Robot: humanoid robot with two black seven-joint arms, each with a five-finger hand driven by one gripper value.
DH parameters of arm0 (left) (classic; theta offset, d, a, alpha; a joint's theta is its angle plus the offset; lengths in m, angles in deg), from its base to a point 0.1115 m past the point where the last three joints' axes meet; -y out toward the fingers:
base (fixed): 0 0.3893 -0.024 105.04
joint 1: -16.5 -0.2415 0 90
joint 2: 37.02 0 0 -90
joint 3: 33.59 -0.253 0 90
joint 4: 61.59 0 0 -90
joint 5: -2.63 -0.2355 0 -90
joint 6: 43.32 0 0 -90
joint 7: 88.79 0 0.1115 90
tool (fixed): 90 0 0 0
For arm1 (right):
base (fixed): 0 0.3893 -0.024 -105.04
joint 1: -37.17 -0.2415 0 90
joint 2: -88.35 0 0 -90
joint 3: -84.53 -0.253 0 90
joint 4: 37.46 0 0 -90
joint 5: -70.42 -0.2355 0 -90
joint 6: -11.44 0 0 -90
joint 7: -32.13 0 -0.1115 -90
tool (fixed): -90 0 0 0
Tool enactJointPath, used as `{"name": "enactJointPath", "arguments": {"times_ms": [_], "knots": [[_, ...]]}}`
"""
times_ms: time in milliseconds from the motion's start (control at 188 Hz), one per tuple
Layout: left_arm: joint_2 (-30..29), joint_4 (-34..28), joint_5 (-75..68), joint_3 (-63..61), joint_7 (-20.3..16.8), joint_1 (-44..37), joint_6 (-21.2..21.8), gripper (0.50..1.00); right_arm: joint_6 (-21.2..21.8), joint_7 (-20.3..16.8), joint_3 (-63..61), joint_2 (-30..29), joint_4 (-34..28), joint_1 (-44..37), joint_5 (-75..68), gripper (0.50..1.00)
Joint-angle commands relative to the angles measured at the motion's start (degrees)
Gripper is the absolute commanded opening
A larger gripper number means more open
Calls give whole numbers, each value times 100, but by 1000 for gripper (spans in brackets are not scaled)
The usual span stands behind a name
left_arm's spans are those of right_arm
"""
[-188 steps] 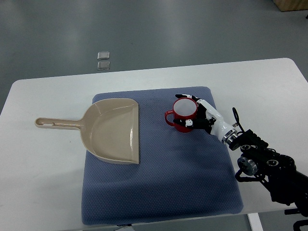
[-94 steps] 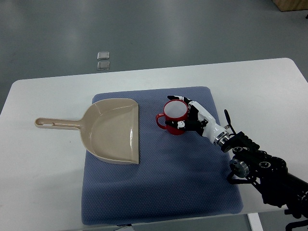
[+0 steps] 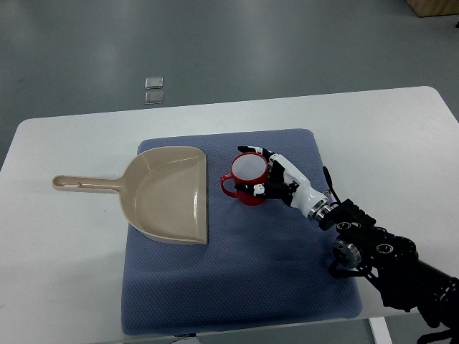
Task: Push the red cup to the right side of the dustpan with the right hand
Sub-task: 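Push the red mug with the right hand toward the dustpan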
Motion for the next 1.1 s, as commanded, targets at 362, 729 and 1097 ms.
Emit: {"name": "enactJointPath", "arguments": {"times_ms": [362, 729, 1097], "knots": [[0, 0, 0, 0, 0, 0, 4, 1000, -72, 0, 159, 0, -26, 17, 41, 928], [0, 0, 0, 0, 0, 0, -5, 1000, -63, 0, 247, 0, -61, -26, 41, 928], [0, 0, 0, 0, 0, 0, 4, 1000, -45, 0, 414, 0, -79, -53, 67, 928]]}}
